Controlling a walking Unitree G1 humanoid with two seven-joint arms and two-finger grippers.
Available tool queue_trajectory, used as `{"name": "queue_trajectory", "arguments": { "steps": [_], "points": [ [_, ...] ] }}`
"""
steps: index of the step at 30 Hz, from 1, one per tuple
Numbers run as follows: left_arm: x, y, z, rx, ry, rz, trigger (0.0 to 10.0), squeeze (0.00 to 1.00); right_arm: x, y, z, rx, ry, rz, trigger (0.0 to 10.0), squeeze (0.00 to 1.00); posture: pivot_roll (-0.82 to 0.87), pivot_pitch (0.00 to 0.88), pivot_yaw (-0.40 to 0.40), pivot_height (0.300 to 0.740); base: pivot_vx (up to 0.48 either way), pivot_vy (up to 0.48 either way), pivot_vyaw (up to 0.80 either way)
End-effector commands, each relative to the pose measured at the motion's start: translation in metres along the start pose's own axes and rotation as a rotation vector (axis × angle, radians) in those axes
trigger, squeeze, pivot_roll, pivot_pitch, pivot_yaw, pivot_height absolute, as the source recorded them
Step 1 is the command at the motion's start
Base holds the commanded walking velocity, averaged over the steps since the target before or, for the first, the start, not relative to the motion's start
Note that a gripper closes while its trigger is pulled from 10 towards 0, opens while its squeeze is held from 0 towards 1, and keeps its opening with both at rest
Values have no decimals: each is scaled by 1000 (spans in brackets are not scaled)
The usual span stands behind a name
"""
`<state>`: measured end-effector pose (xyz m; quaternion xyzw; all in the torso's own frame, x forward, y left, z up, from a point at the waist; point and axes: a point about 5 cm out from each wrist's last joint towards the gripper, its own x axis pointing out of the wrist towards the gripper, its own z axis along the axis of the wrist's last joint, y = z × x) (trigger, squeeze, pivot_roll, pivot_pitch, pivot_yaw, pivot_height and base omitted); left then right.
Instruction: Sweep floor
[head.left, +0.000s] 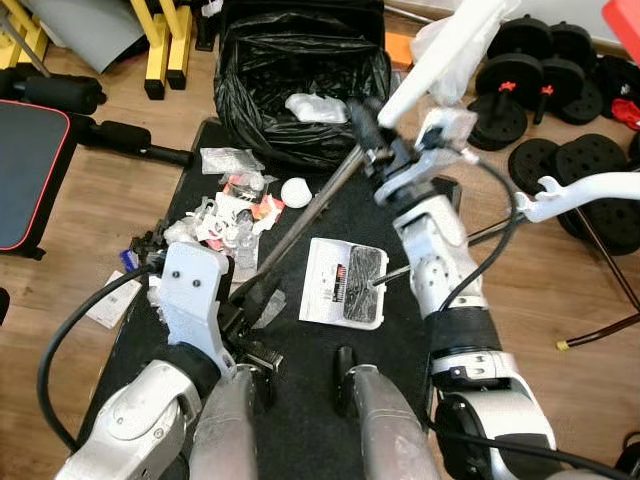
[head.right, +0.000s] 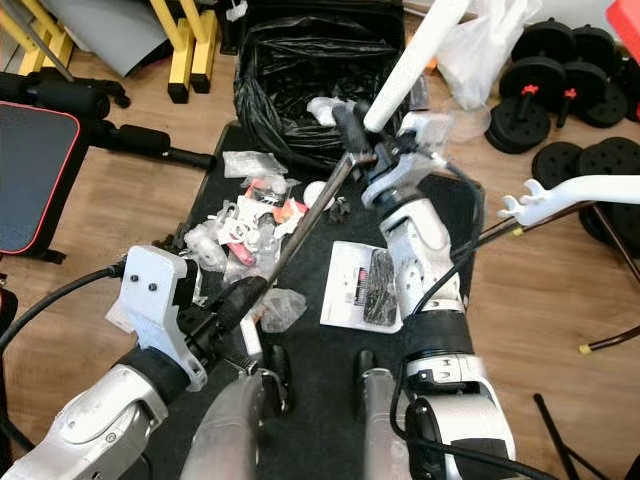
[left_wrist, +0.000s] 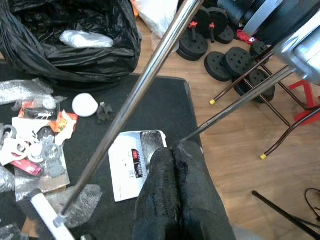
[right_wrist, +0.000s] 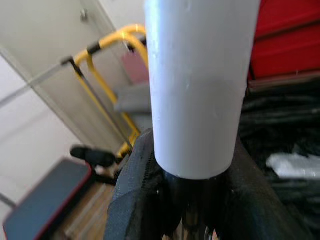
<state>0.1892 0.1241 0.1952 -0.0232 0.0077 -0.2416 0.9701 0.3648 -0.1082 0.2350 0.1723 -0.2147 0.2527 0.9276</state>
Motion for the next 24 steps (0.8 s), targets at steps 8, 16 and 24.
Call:
{"name": "queue_trajectory", "arguments": {
  "steps": [8, 16, 24],
  "points": [
    [-3, -4, -5, -28, 41, 3, 10000, 0, -13, -14, 13, -95, -33, -15, 10000, 0, 5, 539, -94, 740, 0, 0, 0],
    [-2, -5, -6, -37, 53, 1, 10000, 0, -18, -20, 25, -150, -56, -11, 10000, 0, -12, 534, -106, 740, 0, 0, 0],
    [0, -6, -6, -40, 57, 6, 10000, 0, -18, -23, 33, -177, -73, -11, 10000, 0, -22, 530, -112, 740, 0, 0, 0]
  ]
}}
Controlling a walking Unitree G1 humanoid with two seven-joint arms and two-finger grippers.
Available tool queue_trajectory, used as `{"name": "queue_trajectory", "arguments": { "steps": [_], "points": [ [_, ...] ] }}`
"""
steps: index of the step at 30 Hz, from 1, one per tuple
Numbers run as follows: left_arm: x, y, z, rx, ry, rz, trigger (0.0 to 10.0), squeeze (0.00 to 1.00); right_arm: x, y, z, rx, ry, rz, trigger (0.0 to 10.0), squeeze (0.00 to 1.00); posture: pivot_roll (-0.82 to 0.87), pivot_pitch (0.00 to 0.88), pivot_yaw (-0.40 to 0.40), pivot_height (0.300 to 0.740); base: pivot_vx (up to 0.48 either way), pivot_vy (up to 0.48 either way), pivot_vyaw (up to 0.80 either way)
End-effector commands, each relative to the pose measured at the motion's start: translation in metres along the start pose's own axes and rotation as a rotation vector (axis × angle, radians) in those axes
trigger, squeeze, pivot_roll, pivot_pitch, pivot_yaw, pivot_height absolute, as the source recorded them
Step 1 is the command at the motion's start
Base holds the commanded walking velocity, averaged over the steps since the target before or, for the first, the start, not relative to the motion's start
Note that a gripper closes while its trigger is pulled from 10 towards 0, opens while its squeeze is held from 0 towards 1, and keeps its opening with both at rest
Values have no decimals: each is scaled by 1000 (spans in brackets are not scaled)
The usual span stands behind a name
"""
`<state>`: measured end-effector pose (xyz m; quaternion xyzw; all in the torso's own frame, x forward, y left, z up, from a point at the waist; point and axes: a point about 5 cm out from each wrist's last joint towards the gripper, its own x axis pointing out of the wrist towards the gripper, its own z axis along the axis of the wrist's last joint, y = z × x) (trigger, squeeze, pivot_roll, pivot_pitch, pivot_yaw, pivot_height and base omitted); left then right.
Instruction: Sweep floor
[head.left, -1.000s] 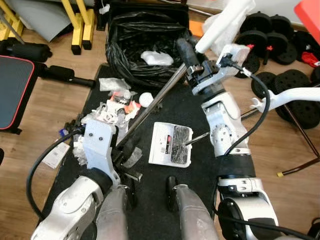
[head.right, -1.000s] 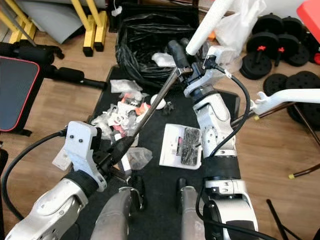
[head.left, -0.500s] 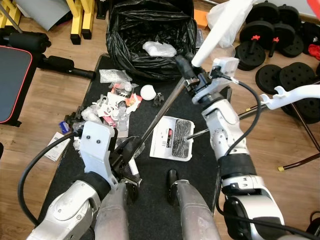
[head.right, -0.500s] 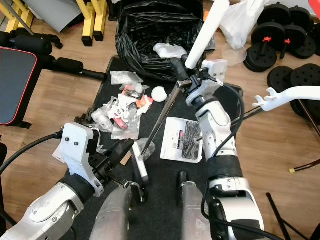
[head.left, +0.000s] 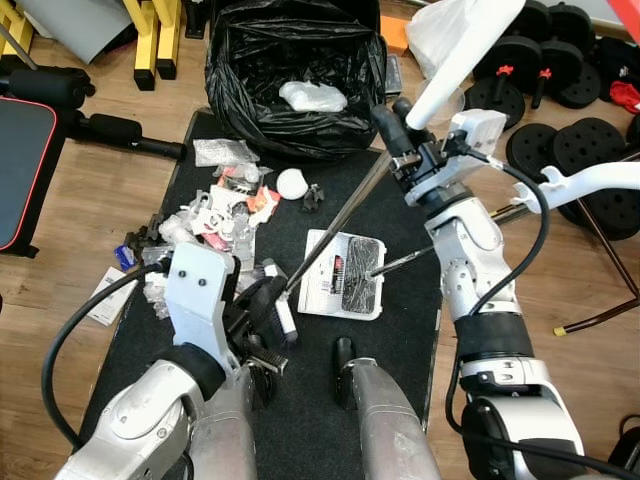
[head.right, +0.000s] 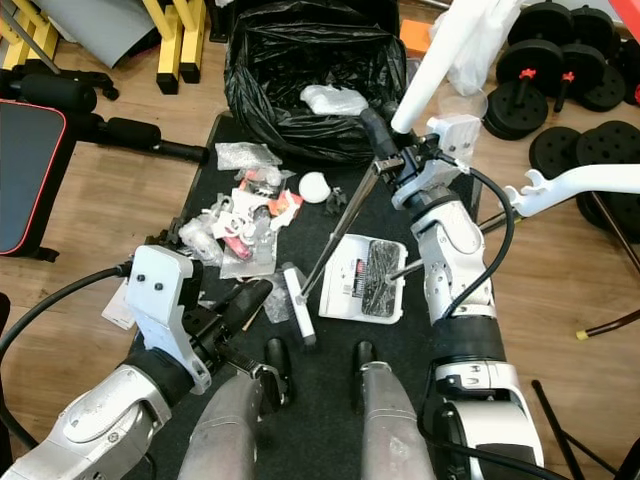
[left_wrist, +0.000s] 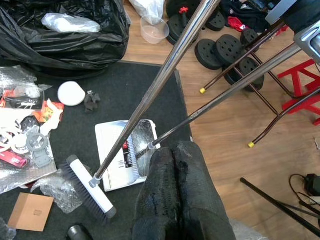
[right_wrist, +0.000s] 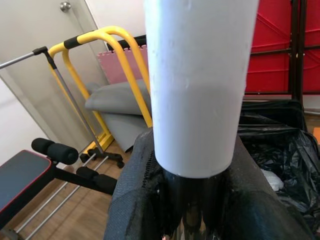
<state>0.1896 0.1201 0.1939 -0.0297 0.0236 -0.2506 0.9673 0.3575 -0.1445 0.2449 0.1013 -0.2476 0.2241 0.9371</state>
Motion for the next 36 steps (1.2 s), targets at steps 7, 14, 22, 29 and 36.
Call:
{"name": "queue_trajectory", "arguments": {
  "steps": [7, 14, 22, 29, 36],
  "points": [
    [-1, -2, -5, -21, 28, 27, 10000, 0, -3, -7, 14, -73, -25, -29, 10000, 0, -27, 527, -114, 740, 0, 0, 0],
    [0, -2, -5, -24, 27, 26, 10000, 0, 5, -14, 52, -140, -124, -77, 10000, 0, -31, 526, -114, 740, 0, 0, 0],
    [1, -3, -6, -30, 27, 24, 10000, 0, 25, 1, 108, 148, -410, -32, 10000, 0, -38, 520, -123, 740, 0, 0, 0],
    [0, -5, -5, -34, 24, 24, 10000, 0, 31, 5, 84, 201, -361, -32, 10000, 0, -30, 526, -129, 740, 0, 0, 0],
    [-4, -8, -4, -41, 24, 26, 10000, 0, 28, 15, 11, 145, -126, -46, 10000, 0, -4, 534, -126, 740, 0, 0, 0]
  ]
}}
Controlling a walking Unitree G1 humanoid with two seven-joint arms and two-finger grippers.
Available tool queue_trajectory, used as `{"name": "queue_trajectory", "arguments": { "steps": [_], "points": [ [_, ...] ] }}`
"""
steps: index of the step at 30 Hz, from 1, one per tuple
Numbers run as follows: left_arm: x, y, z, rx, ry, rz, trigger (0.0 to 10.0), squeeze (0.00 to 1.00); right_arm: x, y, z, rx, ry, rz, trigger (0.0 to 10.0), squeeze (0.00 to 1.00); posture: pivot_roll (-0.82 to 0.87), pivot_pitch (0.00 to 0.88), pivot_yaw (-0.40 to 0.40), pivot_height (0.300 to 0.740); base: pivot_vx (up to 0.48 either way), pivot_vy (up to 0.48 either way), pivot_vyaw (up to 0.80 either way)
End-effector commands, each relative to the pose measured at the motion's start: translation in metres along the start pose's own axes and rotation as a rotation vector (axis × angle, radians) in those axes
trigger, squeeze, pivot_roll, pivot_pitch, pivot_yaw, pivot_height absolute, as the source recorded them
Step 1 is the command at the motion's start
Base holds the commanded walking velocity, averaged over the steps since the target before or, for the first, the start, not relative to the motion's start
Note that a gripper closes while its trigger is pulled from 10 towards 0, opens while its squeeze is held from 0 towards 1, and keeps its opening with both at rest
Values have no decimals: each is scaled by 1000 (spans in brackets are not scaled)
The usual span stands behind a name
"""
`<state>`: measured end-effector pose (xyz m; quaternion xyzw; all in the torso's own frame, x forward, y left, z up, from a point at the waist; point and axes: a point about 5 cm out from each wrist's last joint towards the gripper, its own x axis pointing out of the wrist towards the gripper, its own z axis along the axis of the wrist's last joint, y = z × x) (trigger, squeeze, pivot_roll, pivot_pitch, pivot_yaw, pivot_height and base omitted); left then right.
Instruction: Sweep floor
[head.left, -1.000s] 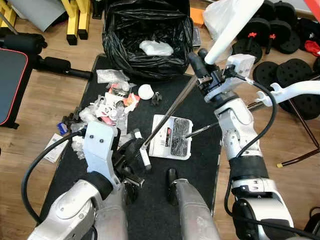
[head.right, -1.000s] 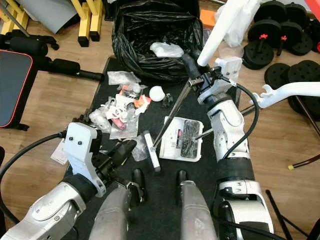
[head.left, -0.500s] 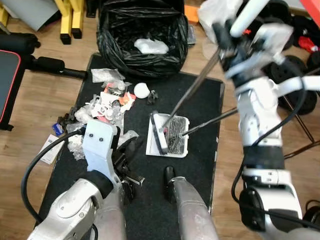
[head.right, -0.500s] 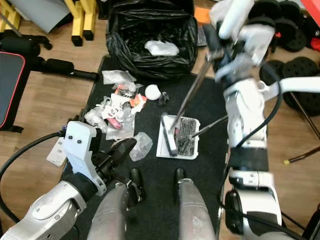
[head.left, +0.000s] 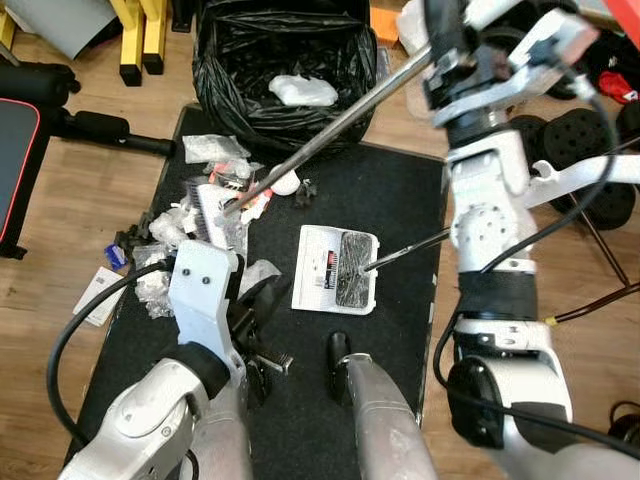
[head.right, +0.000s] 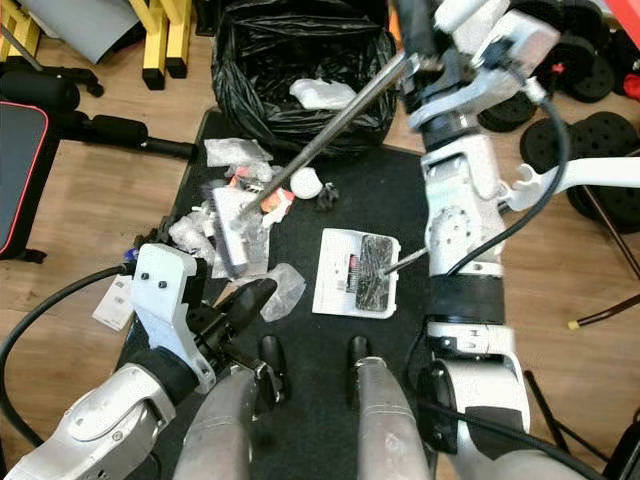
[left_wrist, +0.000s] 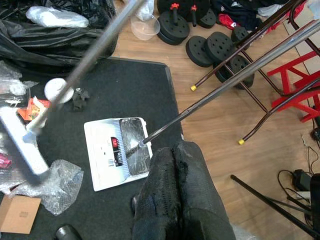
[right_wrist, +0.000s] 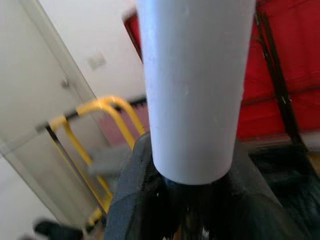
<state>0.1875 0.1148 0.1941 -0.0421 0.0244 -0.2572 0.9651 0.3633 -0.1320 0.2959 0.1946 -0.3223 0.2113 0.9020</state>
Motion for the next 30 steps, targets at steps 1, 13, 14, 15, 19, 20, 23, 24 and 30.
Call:
{"name": "queue_trajectory", "arguments": {
  "steps": [1, 13, 14, 15, 19, 20, 23, 24, 30],
  "points": [
    [-5, -2, -4, -17, 27, 41, 10000, 0, -12, -2, -25, 0, 76, -12, 10000, 0, -4, 534, -126, 740, 0, 0, 0],
    [-10, -5, -1, -28, 27, 39, 10000, 0, -30, -12, -35, -37, 162, -25, 10000, 0, -15, 562, -122, 740, 0, 0, 0],
    [-10, -5, -1, -28, 27, 39, 10000, 0, -30, -12, -35, -37, 162, -25, 10000, 0, -15, 562, -122, 740, 0, 0, 0],
    [-10, -5, -1, -28, 27, 39, 10000, 0, -30, -12, -35, -37, 162, -25, 10000, 0, -15, 562, -122, 740, 0, 0, 0],
    [-9, -4, -2, -28, 29, 38, 10000, 0, -15, 0, -16, -16, 77, 26, 10000, 0, -17, 559, -122, 740, 0, 0, 0],
    [-9, -4, -2, -28, 29, 38, 10000, 0, -15, 0, -16, -16, 77, 26, 10000, 0, -17, 559, -122, 740, 0, 0, 0],
    [-8, -3, -2, -26, 30, 39, 10000, 0, -5, 16, -16, 81, 44, 79, 10000, 0, -21, 554, -126, 740, 0, 0, 0],
    [-8, -3, -2, -26, 30, 39, 10000, 0, -5, 16, -16, 81, 44, 79, 10000, 0, -21, 554, -126, 740, 0, 0, 0],
    [-7, -5, -2, -28, 29, 43, 10000, 0, -11, 13, -52, 147, 211, 29, 10000, 0, -20, 554, -131, 740, 0, 0, 0]
  ]
}}
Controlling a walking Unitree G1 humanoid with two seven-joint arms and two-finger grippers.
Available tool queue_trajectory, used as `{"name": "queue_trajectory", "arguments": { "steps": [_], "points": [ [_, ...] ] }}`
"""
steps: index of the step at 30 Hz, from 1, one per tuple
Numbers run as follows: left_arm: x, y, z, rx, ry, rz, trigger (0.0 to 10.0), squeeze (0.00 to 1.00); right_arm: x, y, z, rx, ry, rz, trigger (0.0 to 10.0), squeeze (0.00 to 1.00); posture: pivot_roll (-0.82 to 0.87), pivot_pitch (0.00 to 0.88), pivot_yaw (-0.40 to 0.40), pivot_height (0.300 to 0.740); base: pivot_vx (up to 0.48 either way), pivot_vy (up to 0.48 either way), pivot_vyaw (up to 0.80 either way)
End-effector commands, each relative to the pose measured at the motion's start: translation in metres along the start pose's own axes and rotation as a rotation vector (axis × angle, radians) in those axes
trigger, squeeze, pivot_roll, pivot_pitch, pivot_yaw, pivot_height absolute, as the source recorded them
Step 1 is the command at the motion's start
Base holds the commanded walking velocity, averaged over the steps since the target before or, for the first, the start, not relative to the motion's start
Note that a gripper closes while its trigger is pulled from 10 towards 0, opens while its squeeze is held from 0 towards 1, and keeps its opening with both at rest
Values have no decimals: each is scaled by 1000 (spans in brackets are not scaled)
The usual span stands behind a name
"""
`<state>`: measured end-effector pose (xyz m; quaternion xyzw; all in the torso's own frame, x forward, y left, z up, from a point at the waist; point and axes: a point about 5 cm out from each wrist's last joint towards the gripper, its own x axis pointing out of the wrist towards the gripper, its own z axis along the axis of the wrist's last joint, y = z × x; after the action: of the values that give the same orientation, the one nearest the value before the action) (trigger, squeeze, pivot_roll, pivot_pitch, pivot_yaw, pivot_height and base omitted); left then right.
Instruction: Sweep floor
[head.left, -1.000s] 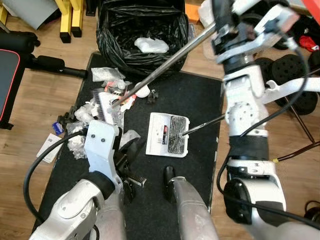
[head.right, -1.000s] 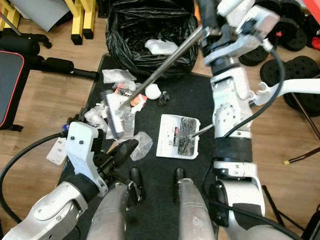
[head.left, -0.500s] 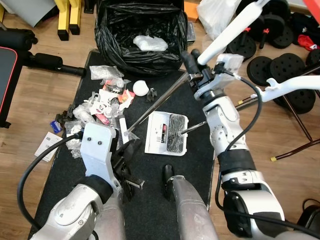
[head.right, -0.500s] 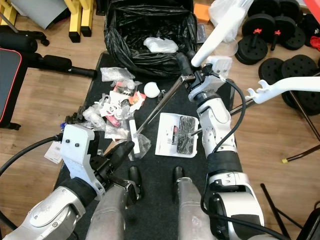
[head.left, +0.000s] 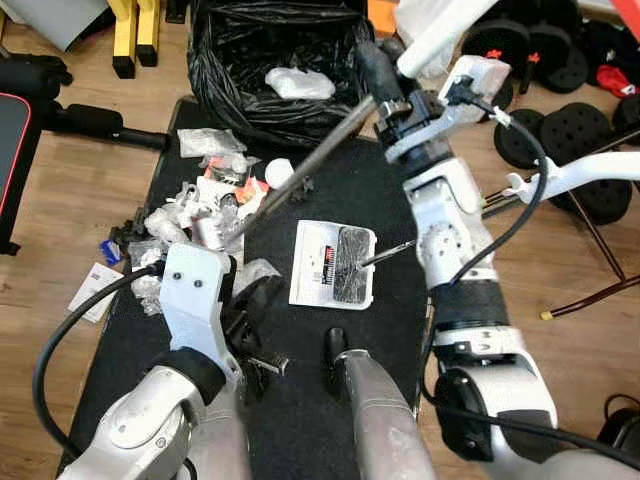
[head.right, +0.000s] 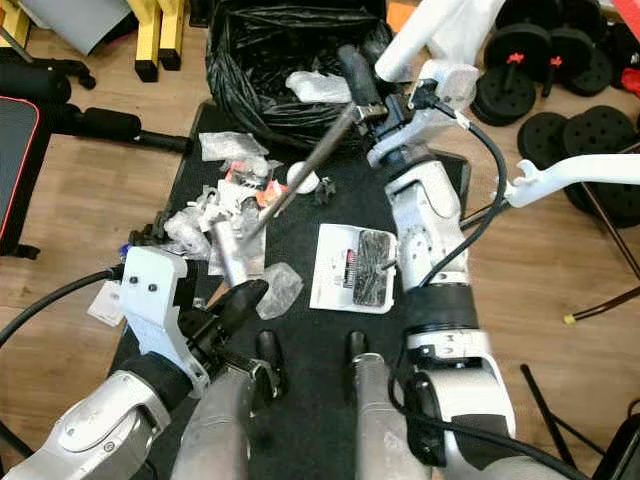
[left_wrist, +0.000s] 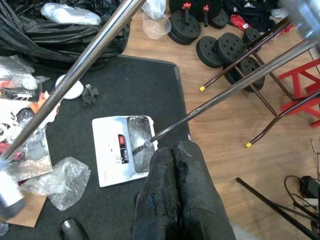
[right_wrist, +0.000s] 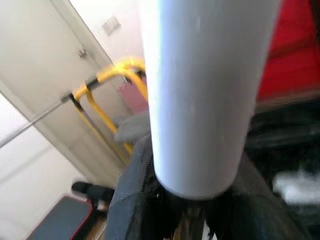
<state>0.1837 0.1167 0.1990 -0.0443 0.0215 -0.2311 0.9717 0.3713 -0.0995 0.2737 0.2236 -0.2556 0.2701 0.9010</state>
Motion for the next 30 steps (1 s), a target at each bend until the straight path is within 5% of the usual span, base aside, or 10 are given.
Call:
{"name": "queue_trajectory", "arguments": {
  "steps": [1, 4, 8, 15, 22, 27, 30],
  "points": [
    [-2, -4, -6, -23, 39, -10, 10000, 0, -9, -6, -17, 33, 78, -35, 10000, 0, -20, 554, -131, 740, 0, 0, 0],
    [-2, -4, -6, -25, 38, -10, 10000, 0, -20, -20, -46, 35, 303, -143, 10000, 0, -20, 554, -131, 740, 0, 0, 0],
    [-3, -4, -6, -25, 38, -9, 10000, 0, -22, -22, -49, 27, 337, -160, 10000, 0, -22, 558, -132, 740, 0, 0, 0],
    [-3, -4, -6, -27, 40, -10, 10000, 0, -30, -35, -48, -222, 528, -309, 10000, 0, -24, 558, -127, 740, 0, 0, 0],
    [-3, -3, -6, -26, 42, -9, 10000, 0, -27, -35, -39, -325, 509, -306, 10000, 0, -26, 555, -125, 740, 0, 0, 0],
    [-1, -2, -7, -25, 43, -8, 10000, 0, -22, -44, -10, -508, 355, -362, 10000, 0, -33, 550, -126, 740, 0, 0, 0],
    [-1, -2, -7, -25, 43, -8, 10000, 0, -22, -44, -10, -508, 355, -362, 10000, 0, -33, 550, -126, 740, 0, 0, 0]
  ]
}}
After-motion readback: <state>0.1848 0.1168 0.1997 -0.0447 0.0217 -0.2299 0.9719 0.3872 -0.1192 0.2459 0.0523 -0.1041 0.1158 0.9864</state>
